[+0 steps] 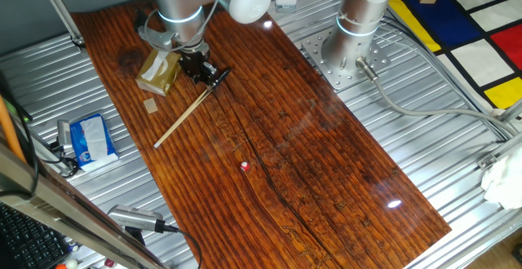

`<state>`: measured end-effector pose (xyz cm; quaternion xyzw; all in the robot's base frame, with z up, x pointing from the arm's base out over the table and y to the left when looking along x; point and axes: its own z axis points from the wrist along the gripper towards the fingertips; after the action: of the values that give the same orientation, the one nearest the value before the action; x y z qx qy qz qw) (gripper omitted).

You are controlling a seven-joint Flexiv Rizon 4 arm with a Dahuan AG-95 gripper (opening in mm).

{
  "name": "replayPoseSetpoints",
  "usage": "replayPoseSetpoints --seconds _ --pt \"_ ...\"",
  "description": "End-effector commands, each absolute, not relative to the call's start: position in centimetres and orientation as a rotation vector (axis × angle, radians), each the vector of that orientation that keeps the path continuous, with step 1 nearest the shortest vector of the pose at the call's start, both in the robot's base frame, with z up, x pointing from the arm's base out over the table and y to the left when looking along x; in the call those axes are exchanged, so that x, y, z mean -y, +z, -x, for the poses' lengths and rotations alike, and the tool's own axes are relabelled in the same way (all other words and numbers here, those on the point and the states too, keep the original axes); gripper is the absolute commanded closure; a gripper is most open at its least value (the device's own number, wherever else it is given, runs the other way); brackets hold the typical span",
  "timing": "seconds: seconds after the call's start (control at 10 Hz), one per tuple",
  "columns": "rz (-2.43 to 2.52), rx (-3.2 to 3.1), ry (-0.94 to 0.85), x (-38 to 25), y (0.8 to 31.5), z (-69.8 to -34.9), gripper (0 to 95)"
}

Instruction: Hit the pool ball

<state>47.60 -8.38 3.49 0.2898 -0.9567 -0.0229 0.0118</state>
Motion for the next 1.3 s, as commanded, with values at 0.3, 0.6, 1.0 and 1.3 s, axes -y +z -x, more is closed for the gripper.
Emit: replayPoseSetpoints --seconds 0.3,0.6,1.0,1.3 --pt "-0.907 2.979 -0.075 8.4 3.4 -47.5 57.0" --pt "-0.906 2.973 -0.071 8.2 3.2 -47.1 57.0" --pt "-0.909 2.975 -0.064 8.3 1.9 -46.3 57.0" --pt "-0.918 2.975 -0.059 8.6 0.9 -46.3 57.0"
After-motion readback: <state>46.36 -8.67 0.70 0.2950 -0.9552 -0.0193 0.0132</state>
